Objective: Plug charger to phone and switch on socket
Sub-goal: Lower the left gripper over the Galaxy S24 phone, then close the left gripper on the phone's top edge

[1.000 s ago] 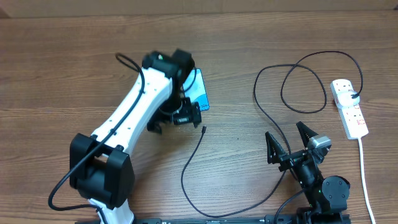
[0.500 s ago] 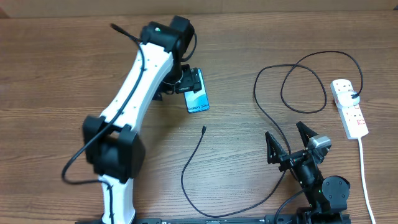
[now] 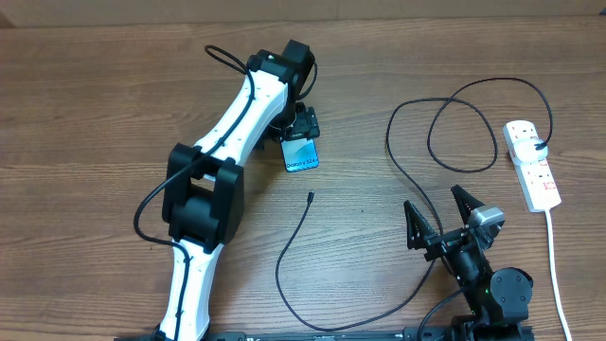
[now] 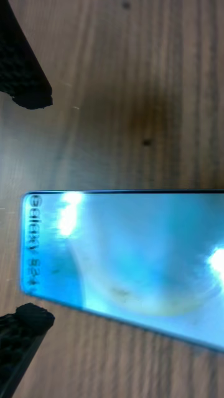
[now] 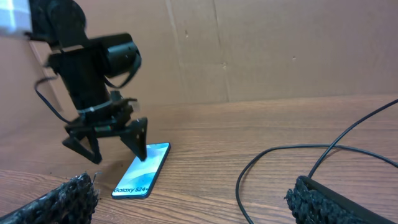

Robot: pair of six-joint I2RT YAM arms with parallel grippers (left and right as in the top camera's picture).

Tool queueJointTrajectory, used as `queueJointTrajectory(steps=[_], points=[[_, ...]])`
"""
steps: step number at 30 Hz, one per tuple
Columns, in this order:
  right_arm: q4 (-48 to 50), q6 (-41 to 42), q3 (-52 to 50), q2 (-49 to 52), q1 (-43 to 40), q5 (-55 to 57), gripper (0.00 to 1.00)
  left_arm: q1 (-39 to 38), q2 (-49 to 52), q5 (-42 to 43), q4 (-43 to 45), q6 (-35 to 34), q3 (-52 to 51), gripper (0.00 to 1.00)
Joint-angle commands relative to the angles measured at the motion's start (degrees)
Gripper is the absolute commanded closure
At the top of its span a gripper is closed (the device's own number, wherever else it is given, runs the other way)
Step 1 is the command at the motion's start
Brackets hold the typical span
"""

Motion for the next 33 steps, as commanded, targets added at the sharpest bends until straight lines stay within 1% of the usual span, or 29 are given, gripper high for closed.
queueJointTrajectory(steps=[1, 10, 18, 24, 33], points=[[0.31, 0.15, -0.55, -0.57, 0.22, -0.02, 0.00, -0.17, 2.38, -3.32, 1.81, -1.14, 0.57, 0.00], [0.31, 0.15, -0.55, -0.57, 0.22, -0.02, 0.00, -1.16, 5.38, -2.16, 6.82, -1.11, 0.59, 0.00], [0.31, 0.15, -0.55, -0.57, 0.22, -0.02, 0.00, -1.20, 6.82, -1.84, 7.23, -1.11, 0.57, 0.00], [0.31, 0.15, -0.55, -0.57, 0.22, -0.02, 0.00, -1.20, 7.15, 1.01, 6.51, -1.09, 0.57, 0.00], [0.31, 0.15, -0.55, -0.57, 0.22, -0.02, 0.00, -1.14, 7.15, 1.03, 10.73, -1.11, 0.57, 0.00]])
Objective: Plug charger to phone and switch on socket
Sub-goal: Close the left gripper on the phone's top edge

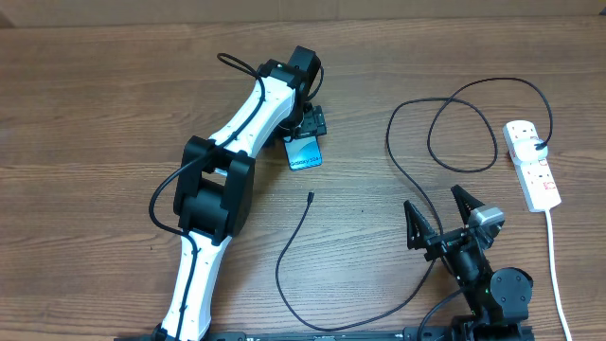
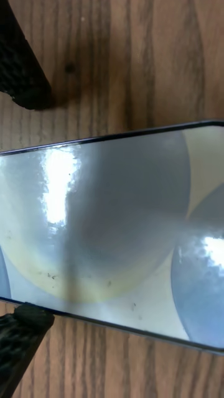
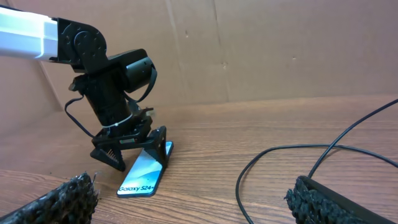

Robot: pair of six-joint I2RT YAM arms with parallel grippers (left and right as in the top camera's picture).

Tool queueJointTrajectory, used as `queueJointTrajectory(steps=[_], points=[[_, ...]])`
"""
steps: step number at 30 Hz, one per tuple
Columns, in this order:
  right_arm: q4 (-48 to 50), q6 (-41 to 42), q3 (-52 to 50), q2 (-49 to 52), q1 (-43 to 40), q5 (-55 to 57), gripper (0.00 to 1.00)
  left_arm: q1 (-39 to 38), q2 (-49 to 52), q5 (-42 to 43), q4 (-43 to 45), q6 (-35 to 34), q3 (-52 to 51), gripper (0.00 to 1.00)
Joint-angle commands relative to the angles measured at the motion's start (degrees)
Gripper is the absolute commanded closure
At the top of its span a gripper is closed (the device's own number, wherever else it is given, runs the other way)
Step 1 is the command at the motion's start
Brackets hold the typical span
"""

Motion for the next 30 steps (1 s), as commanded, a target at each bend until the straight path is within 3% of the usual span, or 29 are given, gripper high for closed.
queueJointTrajectory(steps=[1, 17, 26, 30], points=[[0.28, 0.17, -0.55, -0.57, 0.22, -0.02, 0.00, -0.37, 1.95, 0.15, 1.14, -0.76, 0.52, 0.00], [0.28, 0.17, -0.55, -0.57, 0.22, -0.02, 0.00, -0.33, 1.95, 1.44, 5.35, 1.20, 0.52, 0.00], [0.28, 0.17, -0.55, -0.57, 0.22, -0.02, 0.00, -0.44, 1.95, 2.93, 2.49, 1.18, 0.52, 0.00], [0.28, 0.17, -0.55, -0.57, 0.22, -0.02, 0.00, -0.44, 1.95, 2.91, -0.28, 1.22, 0.52, 0.09]])
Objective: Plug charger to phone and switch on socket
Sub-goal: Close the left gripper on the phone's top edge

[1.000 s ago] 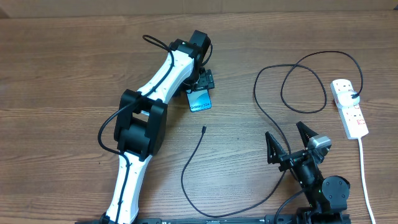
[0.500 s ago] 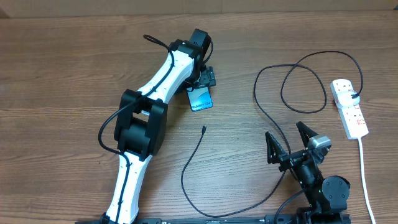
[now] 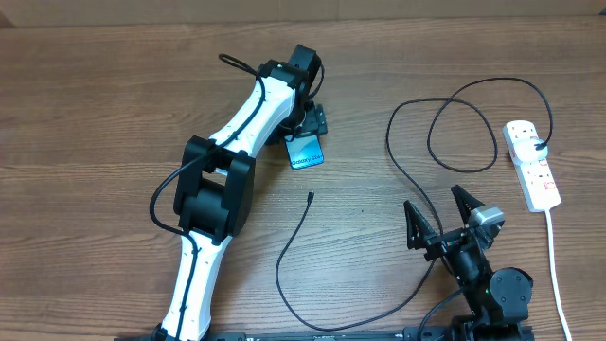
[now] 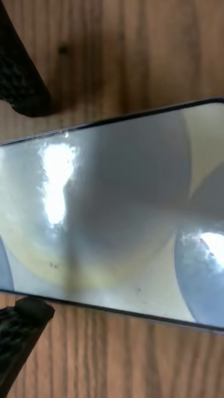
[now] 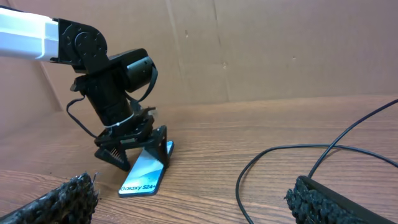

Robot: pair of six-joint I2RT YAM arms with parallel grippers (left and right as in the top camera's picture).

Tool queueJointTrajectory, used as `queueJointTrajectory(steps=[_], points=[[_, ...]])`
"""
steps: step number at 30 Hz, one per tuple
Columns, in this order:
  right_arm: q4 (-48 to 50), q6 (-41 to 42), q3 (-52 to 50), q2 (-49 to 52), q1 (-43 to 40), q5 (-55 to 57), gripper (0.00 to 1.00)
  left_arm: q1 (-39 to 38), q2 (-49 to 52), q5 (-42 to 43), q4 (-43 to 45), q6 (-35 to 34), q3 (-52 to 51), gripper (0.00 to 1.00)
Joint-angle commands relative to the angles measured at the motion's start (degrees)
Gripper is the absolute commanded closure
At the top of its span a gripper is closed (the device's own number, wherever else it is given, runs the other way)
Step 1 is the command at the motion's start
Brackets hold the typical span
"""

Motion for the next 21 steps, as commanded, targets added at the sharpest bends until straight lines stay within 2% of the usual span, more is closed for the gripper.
queueJointTrajectory(steps=[1, 6, 9, 17, 21], points=[[0.31, 0.17, -0.55, -0.57, 0.22, 0.00, 0.00, -0.44, 1.77, 1.25, -1.75, 0.50, 0.42, 0.09], [0.31, 0.17, -0.55, -0.57, 0.22, 0.00, 0.00, -0.44, 1.77, 1.25, -6.01, 0.48, 0.42, 0.17], [0.31, 0.17, -0.55, -0.57, 0.22, 0.00, 0.00, -0.44, 1.77, 1.22, -9.60, 0.68, 0.42, 0.17], [0.31, 0.17, -0.55, -0.57, 0.22, 0.00, 0.00, -0.44, 1.77, 0.98, -18.51, 1.14, 0.42, 0.09], [0.31, 0.17, -0.55, -0.57, 0.22, 0.00, 0.00, -0.44, 1.77, 0.81, -20.61, 1.14, 0.42, 0.00]])
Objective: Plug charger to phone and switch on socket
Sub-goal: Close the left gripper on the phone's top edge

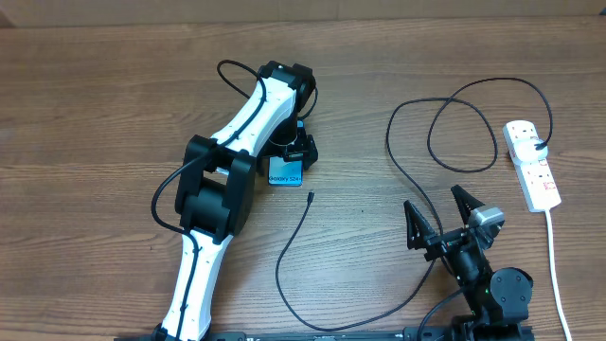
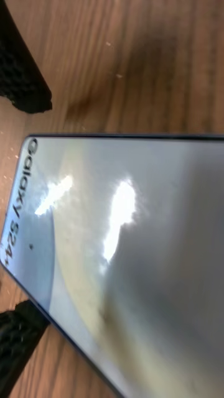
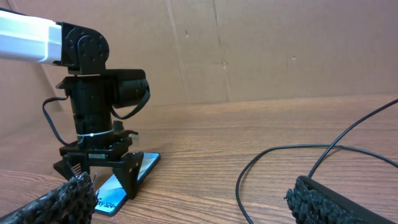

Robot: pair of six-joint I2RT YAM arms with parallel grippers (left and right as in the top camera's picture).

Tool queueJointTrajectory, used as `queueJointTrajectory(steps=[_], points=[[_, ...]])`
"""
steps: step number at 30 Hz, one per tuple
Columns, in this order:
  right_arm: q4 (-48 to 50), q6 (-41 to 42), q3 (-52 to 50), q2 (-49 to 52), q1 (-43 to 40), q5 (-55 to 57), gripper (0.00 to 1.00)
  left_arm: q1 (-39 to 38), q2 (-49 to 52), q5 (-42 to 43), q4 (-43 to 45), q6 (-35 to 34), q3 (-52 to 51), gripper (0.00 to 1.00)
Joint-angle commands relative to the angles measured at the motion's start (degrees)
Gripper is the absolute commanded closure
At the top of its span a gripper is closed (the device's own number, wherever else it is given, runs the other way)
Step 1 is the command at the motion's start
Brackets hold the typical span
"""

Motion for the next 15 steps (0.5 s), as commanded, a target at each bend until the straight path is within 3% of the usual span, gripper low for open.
queueJointTrajectory(steps=[1, 10, 15], points=[[0.31, 0.15, -0.55, -0.57, 0.22, -0.04, 0.00, -0.44, 1.14, -0.66, -0.57, 0.70, 0.42, 0.00], [0.31, 0.15, -0.55, -0.57, 0.22, -0.04, 0.00, -0.26, 1.14, -6.14, 4.26, 1.14, 0.44, 0.01], [0.31, 0.15, -0.55, -0.57, 0.22, -0.04, 0.00, -0.28, 1.14, -6.16, 11.10, 8.33, 0.44, 0.00]])
